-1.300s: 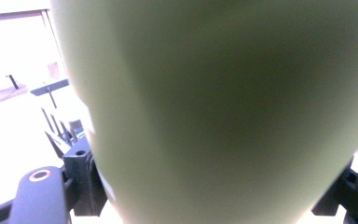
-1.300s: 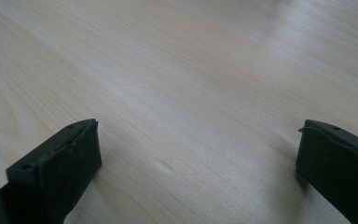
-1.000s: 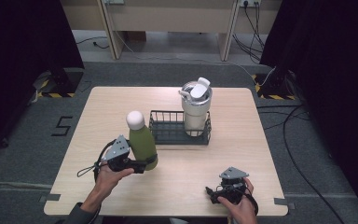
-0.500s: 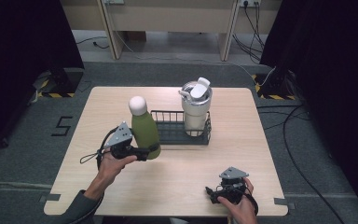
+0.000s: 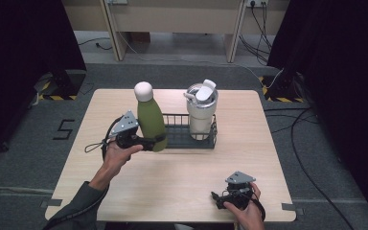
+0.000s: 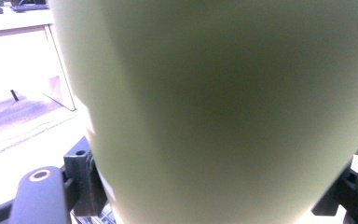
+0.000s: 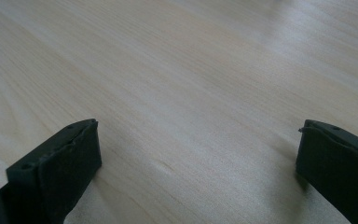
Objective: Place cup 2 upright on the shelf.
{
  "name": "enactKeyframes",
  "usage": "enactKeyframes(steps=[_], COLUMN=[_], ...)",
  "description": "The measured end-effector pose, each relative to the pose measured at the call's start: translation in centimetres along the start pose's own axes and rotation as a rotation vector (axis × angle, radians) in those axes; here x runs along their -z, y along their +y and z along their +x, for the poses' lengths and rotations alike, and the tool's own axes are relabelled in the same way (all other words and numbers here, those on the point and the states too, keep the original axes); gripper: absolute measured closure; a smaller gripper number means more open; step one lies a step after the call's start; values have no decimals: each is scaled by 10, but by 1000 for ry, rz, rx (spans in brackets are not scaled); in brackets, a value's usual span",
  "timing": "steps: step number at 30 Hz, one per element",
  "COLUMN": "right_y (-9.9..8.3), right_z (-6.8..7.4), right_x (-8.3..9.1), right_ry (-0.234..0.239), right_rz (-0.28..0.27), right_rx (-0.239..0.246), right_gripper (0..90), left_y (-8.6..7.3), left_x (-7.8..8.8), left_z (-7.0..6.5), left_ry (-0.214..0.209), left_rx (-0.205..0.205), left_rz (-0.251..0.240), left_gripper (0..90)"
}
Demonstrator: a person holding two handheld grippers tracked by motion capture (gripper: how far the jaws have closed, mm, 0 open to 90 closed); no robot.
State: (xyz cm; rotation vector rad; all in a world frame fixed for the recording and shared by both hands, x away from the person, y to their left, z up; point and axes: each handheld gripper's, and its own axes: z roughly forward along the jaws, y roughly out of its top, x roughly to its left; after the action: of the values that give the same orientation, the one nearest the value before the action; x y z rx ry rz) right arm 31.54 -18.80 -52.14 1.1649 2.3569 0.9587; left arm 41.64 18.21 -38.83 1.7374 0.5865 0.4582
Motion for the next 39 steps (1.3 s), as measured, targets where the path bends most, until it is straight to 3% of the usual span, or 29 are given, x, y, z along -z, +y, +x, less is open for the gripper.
enactKeyframes(steps=[13,39], right_y=[0,0], right_z=[0,0], right_x=[0,0], right_ry=[0,2], right_rz=[1,-1], right_rx=[-1,8], right_gripper=[4,4], left_y=[22,24], left_x=[-16,-56], left_z=[13,41], left_ry=[21,78], left_rx=[-13,21], left_rz=[4,8], left_gripper=[204,204])
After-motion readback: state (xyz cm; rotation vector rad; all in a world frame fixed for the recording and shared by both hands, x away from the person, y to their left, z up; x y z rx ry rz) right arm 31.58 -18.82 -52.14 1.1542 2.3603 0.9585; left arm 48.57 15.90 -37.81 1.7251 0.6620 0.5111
